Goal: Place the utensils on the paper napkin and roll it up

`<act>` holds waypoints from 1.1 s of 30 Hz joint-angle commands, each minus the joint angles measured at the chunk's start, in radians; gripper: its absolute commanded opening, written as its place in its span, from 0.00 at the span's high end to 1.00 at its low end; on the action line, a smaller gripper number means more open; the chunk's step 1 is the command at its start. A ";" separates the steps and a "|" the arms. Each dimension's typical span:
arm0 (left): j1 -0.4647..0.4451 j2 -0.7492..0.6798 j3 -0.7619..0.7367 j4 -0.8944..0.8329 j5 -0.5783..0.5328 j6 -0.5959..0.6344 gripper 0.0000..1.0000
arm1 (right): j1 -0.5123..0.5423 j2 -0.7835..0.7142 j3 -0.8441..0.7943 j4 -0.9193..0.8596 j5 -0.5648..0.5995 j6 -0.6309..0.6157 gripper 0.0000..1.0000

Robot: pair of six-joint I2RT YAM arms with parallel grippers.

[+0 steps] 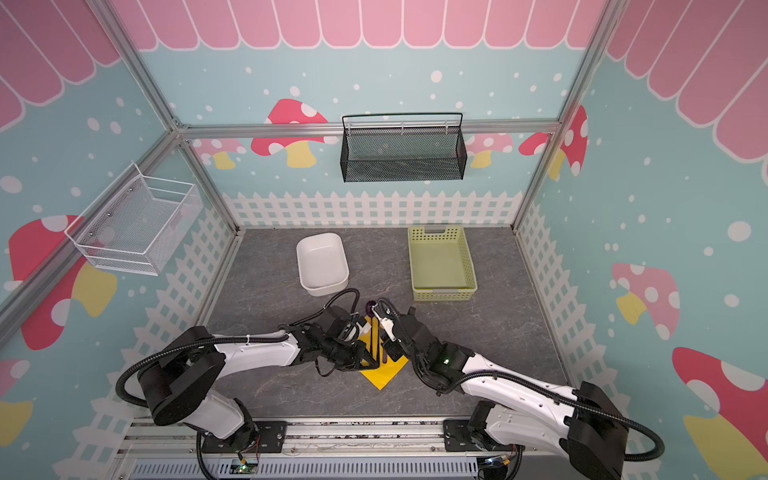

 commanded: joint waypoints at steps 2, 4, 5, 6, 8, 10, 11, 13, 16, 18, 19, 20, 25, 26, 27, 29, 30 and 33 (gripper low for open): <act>-0.004 -0.017 0.052 -0.100 -0.053 0.059 0.89 | -0.037 -0.057 -0.044 -0.080 -0.189 0.227 0.64; -0.003 -0.046 0.068 -0.170 -0.110 0.090 0.88 | -0.038 -0.059 -0.061 -0.102 -0.288 0.273 0.64; 0.000 -0.056 0.078 -0.204 -0.136 0.102 0.88 | -0.040 -0.049 -0.067 -0.119 -0.331 0.307 0.65; 0.005 -0.065 0.086 -0.226 -0.150 0.111 0.87 | -0.039 -0.036 -0.075 -0.132 -0.381 0.332 0.67; 0.015 -0.073 0.096 -0.249 -0.162 0.121 0.87 | -0.038 -0.006 -0.093 -0.133 -0.491 0.360 0.76; 0.026 -0.079 0.107 -0.267 -0.170 0.130 0.87 | -0.037 0.009 -0.125 -0.123 -0.587 0.409 0.81; 0.031 -0.080 0.112 -0.276 -0.174 0.136 0.87 | -0.033 0.011 -0.147 -0.115 -0.625 0.433 0.85; 0.040 -0.083 0.120 -0.288 -0.177 0.142 0.87 | -0.009 0.004 -0.187 -0.104 -0.653 0.472 0.90; 0.053 -0.087 0.127 -0.296 -0.176 0.151 0.87 | 0.033 0.005 -0.248 -0.080 -0.656 0.532 0.93; 0.061 -0.088 0.126 -0.299 -0.176 0.154 0.87 | 0.046 0.029 -0.284 -0.036 -0.671 0.567 0.93; 0.065 -0.089 0.124 -0.299 -0.177 0.156 0.87 | 0.050 0.041 -0.291 -0.027 -0.670 0.575 0.93; 0.069 -0.091 0.121 -0.299 -0.176 0.157 0.87 | 0.053 0.061 -0.294 -0.014 -0.659 0.581 0.94; 0.076 -0.103 0.111 -0.299 -0.176 0.157 0.87 | 0.057 0.175 -0.273 0.024 -0.620 0.582 0.94; 0.077 -0.106 0.108 -0.299 -0.177 0.157 0.87 | 0.057 0.188 -0.268 0.036 -0.613 0.581 0.95; 0.078 -0.109 0.104 -0.299 -0.176 0.157 0.87 | 0.056 0.198 -0.264 0.042 -0.601 0.579 0.95; 0.077 -0.114 0.101 -0.299 -0.174 0.156 0.87 | 0.057 0.209 -0.253 0.043 -0.566 0.572 0.94; 0.077 -0.117 0.097 -0.299 -0.173 0.154 0.87 | 0.057 0.211 -0.248 0.048 -0.553 0.568 0.95; 0.078 -0.129 0.087 -0.299 -0.175 0.154 0.87 | 0.056 0.224 -0.241 0.067 -0.525 0.558 0.95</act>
